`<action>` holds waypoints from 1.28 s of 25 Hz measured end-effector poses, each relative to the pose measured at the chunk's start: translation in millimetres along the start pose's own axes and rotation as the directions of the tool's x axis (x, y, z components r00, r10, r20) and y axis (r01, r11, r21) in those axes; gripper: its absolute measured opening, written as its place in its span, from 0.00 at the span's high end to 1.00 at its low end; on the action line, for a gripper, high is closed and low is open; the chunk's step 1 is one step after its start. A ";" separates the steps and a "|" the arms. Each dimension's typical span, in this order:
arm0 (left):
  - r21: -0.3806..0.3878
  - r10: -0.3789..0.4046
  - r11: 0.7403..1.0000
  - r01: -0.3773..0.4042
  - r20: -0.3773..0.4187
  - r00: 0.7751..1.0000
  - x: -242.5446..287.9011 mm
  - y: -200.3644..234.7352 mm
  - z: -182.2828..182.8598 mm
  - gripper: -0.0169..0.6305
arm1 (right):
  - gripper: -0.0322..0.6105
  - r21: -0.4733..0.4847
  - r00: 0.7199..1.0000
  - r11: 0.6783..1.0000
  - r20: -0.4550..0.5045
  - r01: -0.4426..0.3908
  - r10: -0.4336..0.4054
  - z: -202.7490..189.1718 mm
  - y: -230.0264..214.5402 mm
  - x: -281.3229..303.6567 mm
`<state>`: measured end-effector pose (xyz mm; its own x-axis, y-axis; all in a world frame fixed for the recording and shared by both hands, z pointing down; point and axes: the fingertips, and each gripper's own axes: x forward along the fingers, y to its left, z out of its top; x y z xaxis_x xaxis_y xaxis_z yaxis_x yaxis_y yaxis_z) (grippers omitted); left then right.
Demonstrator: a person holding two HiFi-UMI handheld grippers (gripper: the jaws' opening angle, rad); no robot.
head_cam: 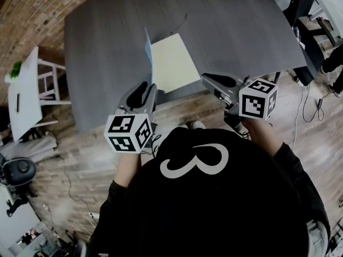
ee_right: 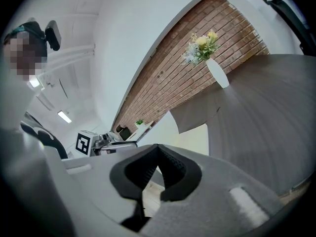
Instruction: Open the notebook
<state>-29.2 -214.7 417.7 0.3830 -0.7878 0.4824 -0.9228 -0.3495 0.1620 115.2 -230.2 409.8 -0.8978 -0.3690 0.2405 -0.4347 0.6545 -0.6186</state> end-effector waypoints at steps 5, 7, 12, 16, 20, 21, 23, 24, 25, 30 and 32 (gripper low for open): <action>-0.029 0.026 0.999 -0.026 -0.020 0.999 -5.7 1.1 -10.3 0.80 | 0.95 0.014 1.000 1.000 -0.001 0.002 -0.002 0.5 1.1 -6.0; -0.036 0.024 0.999 -0.025 -0.047 0.999 -12.5 25.2 -15.5 0.80 | 0.95 0.023 1.000 1.000 -0.014 0.016 -0.016 -1.0 10.5 15.9; -0.058 0.020 0.998 -0.026 -0.109 0.994 -24.4 68.1 -34.7 0.82 | 0.95 0.043 0.998 0.998 -0.048 0.046 -0.043 -13.8 25.9 53.8; -0.061 0.039 0.997 -0.049 -0.154 0.987 -26.0 85.1 -51.8 0.82 | 0.95 0.072 0.997 0.996 -0.059 0.059 -0.055 -25.6 29.6 60.8; -0.006 0.092 0.995 -0.095 -0.230 0.969 -23.5 102.5 -75.1 0.81 | 0.95 0.084 0.995 0.993 -0.056 0.081 -0.077 -32.5 32.7 63.6; 0.020 0.109 0.994 -0.108 -0.247 0.963 -22.6 106.1 -80.6 0.81 | 0.95 0.086 0.995 0.992 -0.054 0.087 -0.082 -33.9 33.6 63.8; 0.059 0.128 0.991 -0.117 -0.258 0.957 -19.7 109.7 -88.2 0.80 | 0.95 0.091 0.995 0.991 -0.048 0.094 -0.090 -37.2 35.3 63.2; 0.068 0.131 0.991 -0.117 -0.259 0.957 -17.9 110.5 -90.8 0.80 | 0.95 0.093 0.995 0.991 -0.045 0.097 -0.094 -39.1 35.7 62.3; 0.073 0.131 0.991 -0.115 -0.260 0.957 -16.1 111.0 -93.3 0.80 | 0.95 0.093 0.994 0.990 -0.043 0.101 -0.098 -41.2 35.9 61.1; 0.152 0.153 0.982 -0.112 -0.291 0.944 -8.2 118.6 -108.7 0.76 | 0.95 0.103 0.993 0.987 -0.032 0.121 -0.118 -52.7 36.8 58.7; 0.199 0.164 0.974 -0.107 -0.296 0.941 -4.1 120.9 -114.1 0.74 | 0.95 0.109 0.992 0.986 -0.025 0.126 -0.124 -58.1 38.0 59.9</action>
<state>-147.0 -195.8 533.6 0.1965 -0.6482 0.7356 -0.9318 -0.3570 -0.0656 40.8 -189.2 444.1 -0.8384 -0.4310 0.3336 -0.5340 0.5272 -0.6610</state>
